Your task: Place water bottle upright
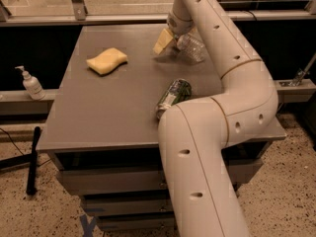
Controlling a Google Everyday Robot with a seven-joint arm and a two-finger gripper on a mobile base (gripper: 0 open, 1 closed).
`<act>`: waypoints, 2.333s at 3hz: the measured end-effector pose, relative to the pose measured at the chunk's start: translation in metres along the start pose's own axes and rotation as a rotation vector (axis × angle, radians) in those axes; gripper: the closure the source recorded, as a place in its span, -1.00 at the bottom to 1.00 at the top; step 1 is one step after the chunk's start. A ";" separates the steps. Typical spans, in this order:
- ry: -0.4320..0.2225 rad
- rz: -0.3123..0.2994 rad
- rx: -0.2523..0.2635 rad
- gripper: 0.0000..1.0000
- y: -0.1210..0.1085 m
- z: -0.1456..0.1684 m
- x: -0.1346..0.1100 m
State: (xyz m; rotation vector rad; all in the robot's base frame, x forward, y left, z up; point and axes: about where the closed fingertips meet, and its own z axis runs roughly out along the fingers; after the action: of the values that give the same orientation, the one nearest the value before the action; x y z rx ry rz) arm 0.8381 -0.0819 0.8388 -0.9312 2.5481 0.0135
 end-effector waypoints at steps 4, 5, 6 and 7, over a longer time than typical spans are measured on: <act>0.003 -0.023 -0.013 0.77 0.011 0.006 -0.008; -0.071 -0.049 0.021 1.00 0.000 -0.029 -0.020; -0.211 -0.057 0.044 1.00 -0.019 -0.076 -0.032; -0.349 -0.047 0.042 1.00 -0.040 -0.111 -0.033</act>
Offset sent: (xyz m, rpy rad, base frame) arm 0.0724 0.0075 0.0360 -0.0037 0.0251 0.0397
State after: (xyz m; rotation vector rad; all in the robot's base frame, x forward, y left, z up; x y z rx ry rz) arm 0.8425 -0.1094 0.9582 -0.8863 2.1972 0.0988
